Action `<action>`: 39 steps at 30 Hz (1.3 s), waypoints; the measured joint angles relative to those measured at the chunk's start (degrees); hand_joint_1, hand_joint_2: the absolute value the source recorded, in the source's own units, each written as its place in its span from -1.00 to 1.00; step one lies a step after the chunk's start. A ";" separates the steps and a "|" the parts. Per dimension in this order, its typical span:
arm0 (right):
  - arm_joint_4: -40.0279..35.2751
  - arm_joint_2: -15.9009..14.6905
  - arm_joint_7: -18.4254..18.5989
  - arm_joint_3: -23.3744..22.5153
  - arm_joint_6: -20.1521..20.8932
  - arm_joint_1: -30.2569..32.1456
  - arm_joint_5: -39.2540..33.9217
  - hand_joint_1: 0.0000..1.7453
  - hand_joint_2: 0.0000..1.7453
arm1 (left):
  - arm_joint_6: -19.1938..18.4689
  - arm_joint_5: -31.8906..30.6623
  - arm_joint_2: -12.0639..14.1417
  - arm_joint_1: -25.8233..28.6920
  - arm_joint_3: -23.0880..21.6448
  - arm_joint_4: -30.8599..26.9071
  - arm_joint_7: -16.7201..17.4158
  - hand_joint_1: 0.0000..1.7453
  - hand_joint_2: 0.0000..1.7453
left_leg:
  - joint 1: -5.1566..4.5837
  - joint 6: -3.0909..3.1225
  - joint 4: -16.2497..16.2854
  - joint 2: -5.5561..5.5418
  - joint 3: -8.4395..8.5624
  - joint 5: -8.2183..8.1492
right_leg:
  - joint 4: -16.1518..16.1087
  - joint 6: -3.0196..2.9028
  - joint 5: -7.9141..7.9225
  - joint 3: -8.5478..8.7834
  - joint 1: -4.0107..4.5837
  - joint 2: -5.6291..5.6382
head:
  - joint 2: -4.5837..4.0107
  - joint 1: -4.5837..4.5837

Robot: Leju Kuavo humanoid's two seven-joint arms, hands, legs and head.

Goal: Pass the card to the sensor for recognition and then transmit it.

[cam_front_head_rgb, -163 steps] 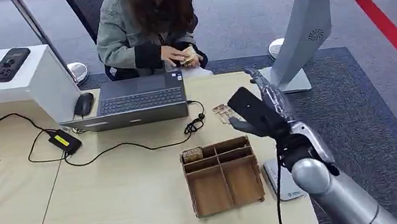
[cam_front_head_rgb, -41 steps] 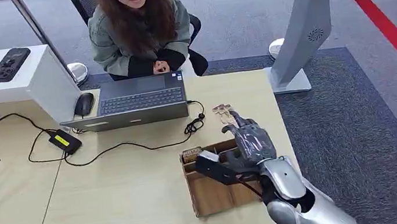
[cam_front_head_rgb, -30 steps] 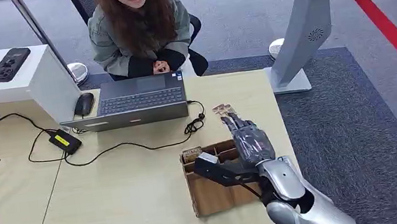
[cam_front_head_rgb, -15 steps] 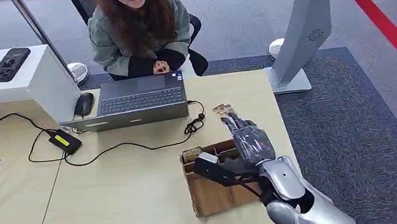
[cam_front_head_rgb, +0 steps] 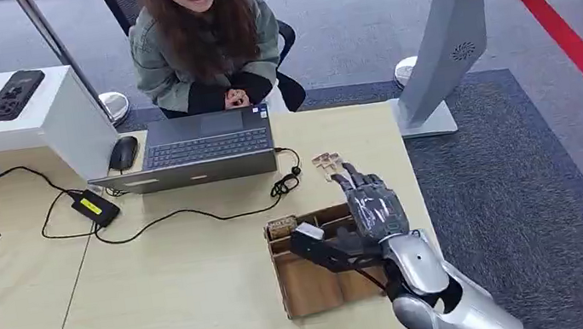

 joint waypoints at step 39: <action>2.64 0.11 -0.37 -0.15 -0.63 0.08 0.57 0.10 1.00 | 0.00 -0.68 0.00 -0.01 0.00 0.00 -0.24 -1.00 -1.00 | 0.00 0.00 0.00 0.00 -0.02 0.00 | 0.00 0.00 0.00 0.00 0.00 0.00 | 0.00 0.00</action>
